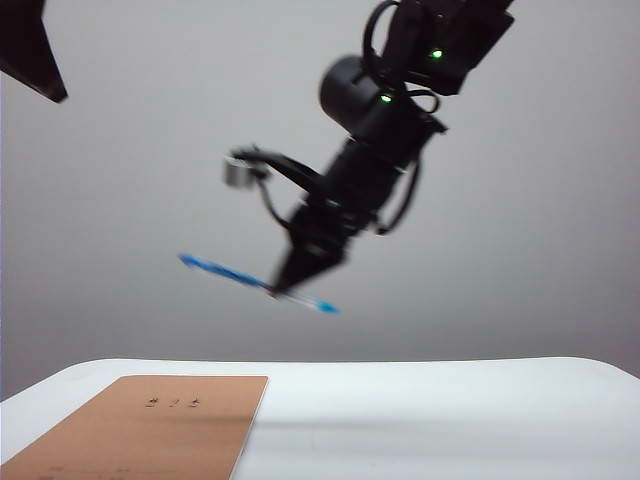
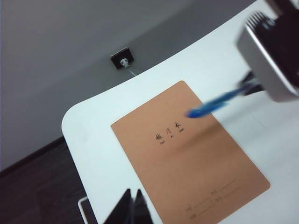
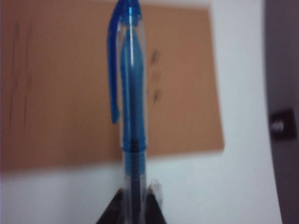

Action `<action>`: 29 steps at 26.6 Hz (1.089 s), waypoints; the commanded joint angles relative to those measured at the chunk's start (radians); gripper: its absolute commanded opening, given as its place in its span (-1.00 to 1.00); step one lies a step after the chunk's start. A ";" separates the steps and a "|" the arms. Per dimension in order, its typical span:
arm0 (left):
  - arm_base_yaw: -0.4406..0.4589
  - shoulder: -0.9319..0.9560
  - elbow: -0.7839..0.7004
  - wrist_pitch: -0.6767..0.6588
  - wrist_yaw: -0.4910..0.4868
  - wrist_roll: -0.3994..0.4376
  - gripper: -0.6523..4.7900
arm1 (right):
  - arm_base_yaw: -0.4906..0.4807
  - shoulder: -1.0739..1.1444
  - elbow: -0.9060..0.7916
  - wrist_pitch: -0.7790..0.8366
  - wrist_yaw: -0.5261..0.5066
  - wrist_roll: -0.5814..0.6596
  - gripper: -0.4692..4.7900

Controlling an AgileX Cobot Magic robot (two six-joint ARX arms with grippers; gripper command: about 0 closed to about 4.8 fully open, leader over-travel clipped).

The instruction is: Pick up a pen on the table and place it on the notebook.

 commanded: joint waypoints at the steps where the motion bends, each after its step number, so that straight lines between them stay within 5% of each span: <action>1: 0.001 -0.018 0.003 -0.029 -0.010 -0.027 -0.78 | 0.037 0.094 0.129 0.092 -0.061 0.246 -0.69; 7: 0.001 -0.021 0.003 -0.072 -0.009 -0.027 -0.78 | 0.073 0.275 0.376 0.049 -0.063 0.359 -0.69; 11: 0.001 -0.021 0.003 -0.089 -0.077 0.002 -0.78 | 0.073 0.413 0.542 -0.178 -0.039 0.377 -0.69; 29: 0.001 -0.020 0.003 -0.088 -0.069 0.007 -0.78 | 0.134 0.530 0.552 -0.230 0.047 0.371 -0.66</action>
